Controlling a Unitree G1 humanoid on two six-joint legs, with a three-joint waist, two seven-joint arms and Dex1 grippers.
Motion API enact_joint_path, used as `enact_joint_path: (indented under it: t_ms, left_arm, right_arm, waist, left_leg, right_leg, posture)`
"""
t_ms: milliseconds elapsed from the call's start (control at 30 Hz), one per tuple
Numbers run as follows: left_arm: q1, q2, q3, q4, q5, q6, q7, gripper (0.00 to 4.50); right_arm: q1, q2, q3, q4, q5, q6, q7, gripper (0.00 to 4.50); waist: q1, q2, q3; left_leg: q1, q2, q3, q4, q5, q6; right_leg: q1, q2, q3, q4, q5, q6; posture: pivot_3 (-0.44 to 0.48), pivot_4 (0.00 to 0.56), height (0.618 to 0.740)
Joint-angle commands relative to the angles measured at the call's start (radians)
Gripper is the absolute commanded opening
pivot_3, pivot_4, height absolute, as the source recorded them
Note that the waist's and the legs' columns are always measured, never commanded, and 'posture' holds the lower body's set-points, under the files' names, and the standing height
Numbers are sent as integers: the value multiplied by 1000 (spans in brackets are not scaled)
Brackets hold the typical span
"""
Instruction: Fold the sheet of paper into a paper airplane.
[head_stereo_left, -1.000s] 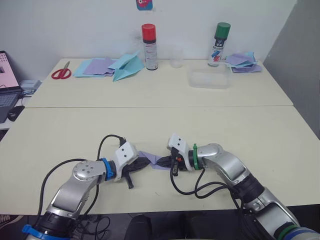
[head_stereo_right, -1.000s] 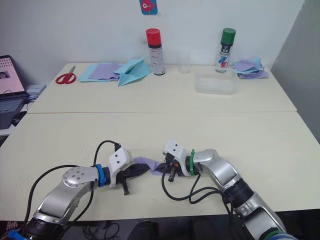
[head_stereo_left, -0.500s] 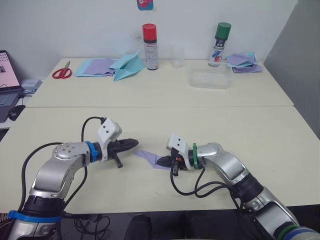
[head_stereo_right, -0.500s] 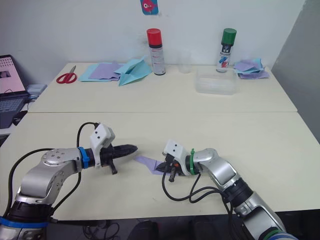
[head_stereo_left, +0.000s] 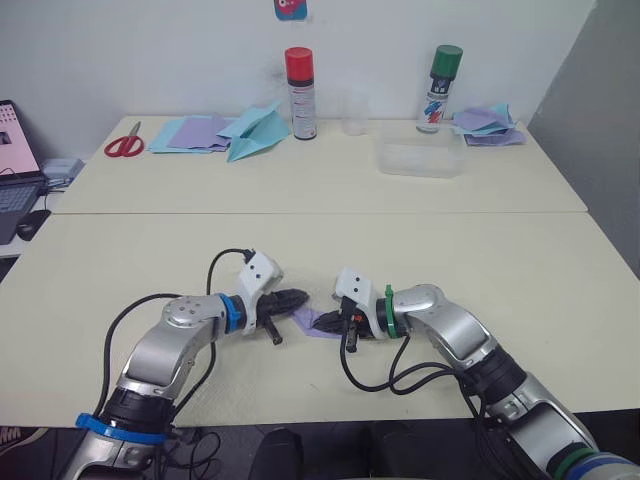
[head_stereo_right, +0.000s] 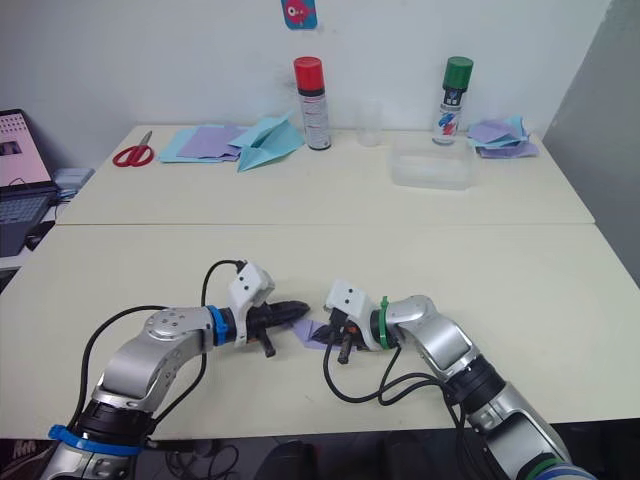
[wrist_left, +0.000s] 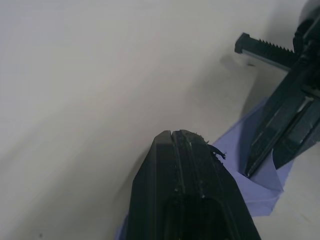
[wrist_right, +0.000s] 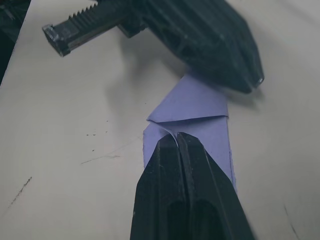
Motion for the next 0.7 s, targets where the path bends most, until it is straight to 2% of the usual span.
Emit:
enact_joint_path:
  t_ms: [33, 133, 167, 267, 400, 700]
  left_arm:
    - [8, 17, -19, 2, 33, -42, -13, 0]
    - [11, 18, -28, 25, 57, -62, -9, 0]
    - [15, 20, -36, 36, 69, -73, -10, 0]
    - [22, 20, -56, 72, 102, -105, -12, 0]
    - [25, 17, -71, 92, 116, -130, -16, 0]
    - [43, 21, -109, 124, 163, -188, -33, 0]
  right_arm:
    - [1, -16, -3, 18, -40, 15, -20, 28]
    - [3, -20, -5, 8, -25, 22, -1, 28]
    - [4, -22, -9, -5, -10, 37, 12, 201]
    - [-2, -38, -12, -34, 5, 61, 42, 929]
    - [-14, -68, -20, -73, 35, 115, 97, 2316]
    - [-63, -170, -109, -204, 162, 240, 198, 2316]
  waist:
    - [1, 0, 0]
    - [1, 0, 0]
    - [2, 0, 0]
    - [6, 0, 0]
    - [9, 0, 0]
    - [9, 0, 0]
  left_leg:
    - [0, 0, 0, 0, 0, 0]
    - [0, 0, 0, 0, 0, 0]
    - [0, 0, 0, 0, 0, 0]
    - [0, 0, 0, 0, 0, 0]
    - [0, 0, 0, 0, 0, 0]
    - [0, 0, 0, 0, 0, 0]
  right_leg:
    - [0, 0, 0, 0, 0, 0]
    - [0, 0, 0, 0, 0, 0]
    - [0, 0, 0, 0, 0, 0]
    - [0, 0, 0, 0, 0, 0]
    - [0, 0, 0, 0, 0, 0]
    - [0, 0, 0, -1, 0, 0]
  posture:
    - [0, 150, 740]
    - [0, 150, 740]
    - [0, 150, 740]
    - [0, 150, 740]
    - [0, 150, 740]
    - [0, 150, 740]
